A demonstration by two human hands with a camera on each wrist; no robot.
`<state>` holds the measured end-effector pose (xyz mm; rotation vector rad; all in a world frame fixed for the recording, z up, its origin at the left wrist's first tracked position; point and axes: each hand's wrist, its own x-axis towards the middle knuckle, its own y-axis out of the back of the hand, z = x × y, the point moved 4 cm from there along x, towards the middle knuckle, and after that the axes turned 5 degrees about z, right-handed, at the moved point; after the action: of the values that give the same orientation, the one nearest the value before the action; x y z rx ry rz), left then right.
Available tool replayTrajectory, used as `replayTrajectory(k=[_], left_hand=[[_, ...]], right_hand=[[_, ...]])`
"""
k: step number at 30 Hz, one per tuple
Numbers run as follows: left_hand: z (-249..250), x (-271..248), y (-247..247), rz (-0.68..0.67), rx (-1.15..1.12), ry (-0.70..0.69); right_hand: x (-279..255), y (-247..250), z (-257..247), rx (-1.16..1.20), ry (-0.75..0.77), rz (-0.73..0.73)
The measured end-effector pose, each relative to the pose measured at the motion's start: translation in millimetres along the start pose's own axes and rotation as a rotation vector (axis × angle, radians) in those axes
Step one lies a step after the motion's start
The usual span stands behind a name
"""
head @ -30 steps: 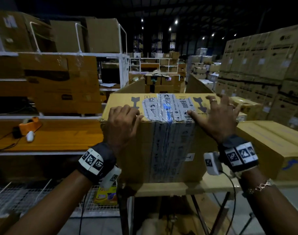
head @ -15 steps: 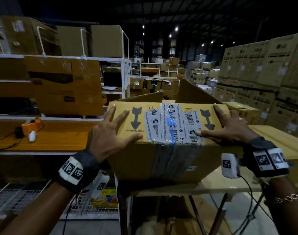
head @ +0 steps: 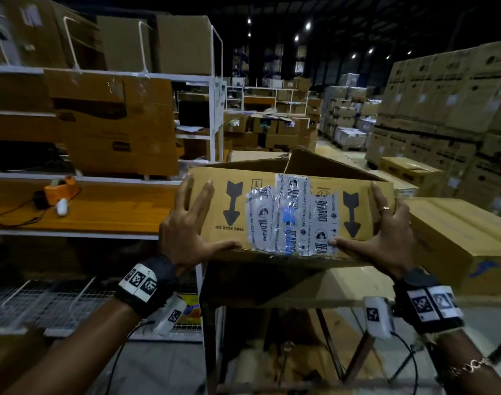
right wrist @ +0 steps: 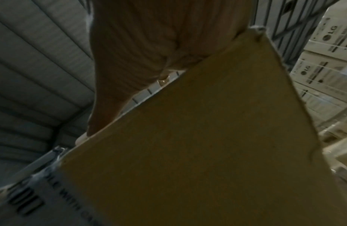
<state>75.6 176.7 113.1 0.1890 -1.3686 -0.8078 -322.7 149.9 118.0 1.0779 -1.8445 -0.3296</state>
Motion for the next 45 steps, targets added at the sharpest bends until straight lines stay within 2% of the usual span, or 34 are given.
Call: replayTrajectory(k=[6, 13, 17, 26, 36, 39, 42, 45], left_hand=[[-18, -21, -40, -0.068, -0.105, 0.148], [-33, -46, -106, -0.277, -0.043, 0.313], [-38, -61, -136, -0.298, -0.017, 0.41], [-50, -91, -177, -0.316, 0.043, 0.494], [-52, -107, -194, -0.368, 0.038, 0.514], [-46, -107, -189, -0.361, 0.016, 0.506], [-40, -105, -181, -0.332, 0.024, 0.516], [-25, -92, -174, -0.275, 0.087, 0.486]], right_hand=[[-20, -42, 26, 0.082, -0.004, 0.028], [-27, -102, 62, 0.091, -0.094, -0.105], [-27, -133, 84, 0.077, -0.116, -0.157], [-34, -176, 117, 0.086, -0.157, -0.234], [-39, -193, 134, 0.051, -0.207, -0.249], [-40, -188, 133, -0.026, -0.218, -0.262], [-35, -177, 124, -0.168, -0.172, -0.229], [-21, -164, 95, -0.153, -0.083, -0.179]])
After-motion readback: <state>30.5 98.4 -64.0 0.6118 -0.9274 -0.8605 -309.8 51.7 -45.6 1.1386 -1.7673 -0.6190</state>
